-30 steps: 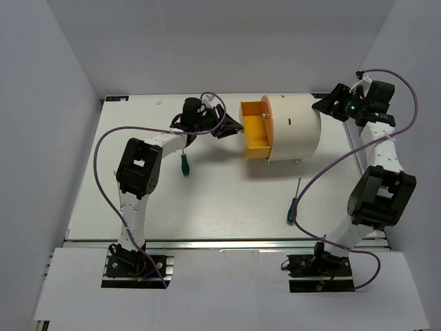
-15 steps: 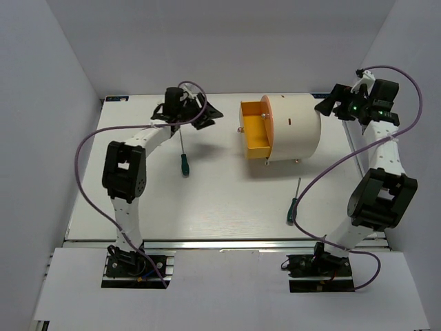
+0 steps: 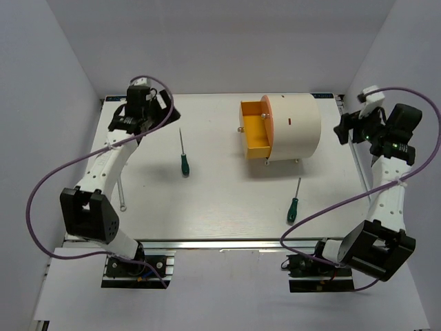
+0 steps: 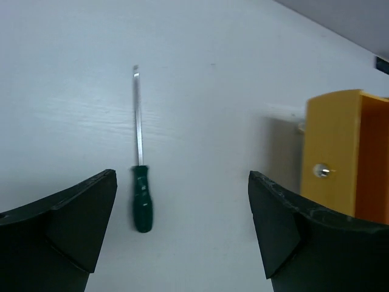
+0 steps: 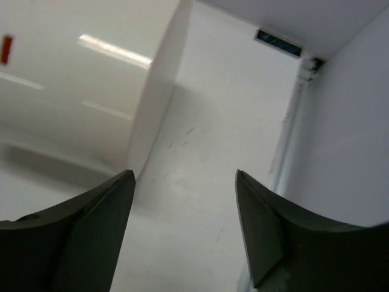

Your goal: Sort the tools into containers

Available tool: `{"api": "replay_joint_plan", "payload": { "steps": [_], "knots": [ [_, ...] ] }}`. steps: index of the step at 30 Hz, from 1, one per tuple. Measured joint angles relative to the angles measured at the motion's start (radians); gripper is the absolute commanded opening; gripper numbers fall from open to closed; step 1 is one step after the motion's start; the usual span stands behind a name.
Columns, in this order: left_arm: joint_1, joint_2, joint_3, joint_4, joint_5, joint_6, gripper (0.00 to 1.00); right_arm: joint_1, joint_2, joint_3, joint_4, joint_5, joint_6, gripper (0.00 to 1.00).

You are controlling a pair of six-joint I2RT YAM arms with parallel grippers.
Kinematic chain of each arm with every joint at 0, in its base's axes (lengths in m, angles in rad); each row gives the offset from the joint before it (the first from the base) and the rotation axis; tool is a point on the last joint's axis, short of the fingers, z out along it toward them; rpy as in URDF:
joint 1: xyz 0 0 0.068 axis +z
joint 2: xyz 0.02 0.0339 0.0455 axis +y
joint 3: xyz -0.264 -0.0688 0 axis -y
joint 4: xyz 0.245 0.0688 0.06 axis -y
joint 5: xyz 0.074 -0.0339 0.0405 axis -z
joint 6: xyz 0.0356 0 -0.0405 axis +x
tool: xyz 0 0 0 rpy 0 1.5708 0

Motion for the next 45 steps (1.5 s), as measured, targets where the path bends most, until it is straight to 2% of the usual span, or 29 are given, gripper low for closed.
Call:
{"api": "replay_joint_plan", "payload": {
  "steps": [3,4,6,9,13,16,17,19,22,25,26,29,31,32,34,38,41,45],
  "knots": [
    [0.040,-0.049,-0.089,-0.066,-0.060,-0.008,0.98,-0.008,-0.002,0.007,-0.209,-0.122,-0.213,0.41],
    [0.051,-0.064,-0.117,-0.092,-0.083,-0.014,0.98,-0.010,-0.003,0.007,-0.310,-0.165,-0.288,0.38],
    [0.074,-0.098,-0.164,-0.134,-0.128,-0.024,0.98,0.001,-0.013,-0.008,-0.470,-0.220,-0.388,0.35],
    [0.102,-0.166,-0.205,-0.191,-0.187,-0.033,0.98,0.074,-0.069,-0.101,-0.610,-0.245,-0.423,0.34],
    [0.168,-0.273,-0.240,-0.237,-0.204,-0.036,0.96,0.296,-0.155,-0.251,-0.632,-0.171,-0.257,0.32],
    [0.238,-0.320,-0.286,-0.255,-0.193,-0.036,0.95,0.498,-0.212,-0.317,-0.568,-0.047,-0.105,0.42],
    [0.253,-0.328,-0.303,-0.259,-0.189,-0.037,0.95,0.562,-0.228,-0.326,-0.551,-0.001,-0.060,0.51],
    [0.262,-0.337,-0.336,-0.267,-0.179,-0.037,0.94,0.659,-0.246,-0.330,-0.519,0.068,0.013,0.56],
    [0.261,-0.341,-0.368,-0.275,-0.154,-0.037,0.94,0.716,-0.238,-0.330,-0.476,0.155,0.079,0.57],
    [0.259,-0.342,-0.385,-0.275,-0.137,-0.037,0.93,0.749,-0.200,-0.330,-0.458,0.203,0.091,0.70],
    [0.259,-0.343,-0.390,-0.274,-0.132,-0.039,0.92,0.768,-0.193,-0.330,-0.458,0.212,0.071,0.79],
    [0.259,-0.354,-0.411,-0.272,-0.122,-0.039,0.92,0.820,-0.202,-0.329,-0.486,0.187,-0.156,0.82],
    [0.259,-0.368,-0.426,-0.274,-0.118,-0.039,0.93,0.826,-0.235,-0.335,-0.509,0.168,-0.324,0.75],
    [0.259,-0.375,-0.435,-0.273,-0.117,-0.039,0.92,0.824,-0.278,-0.344,-0.538,0.152,-0.514,0.72],
    [0.259,-0.391,-0.450,-0.272,-0.113,-0.039,0.92,0.817,-0.348,-0.371,-0.589,0.137,-0.766,0.70],
    [0.259,-0.415,-0.472,-0.267,-0.106,-0.039,0.93,0.801,-0.372,-0.426,-0.733,0.122,-1.173,0.64],
    [0.259,-0.431,-0.486,-0.264,-0.101,-0.039,0.93,0.781,-0.275,-0.429,-0.806,0.115,-1.357,0.64],
    [0.259,-0.461,-0.510,-0.256,-0.095,-0.039,0.93,0.766,-0.190,-0.441,-0.808,0.132,-1.474,0.66]
  ]
}}
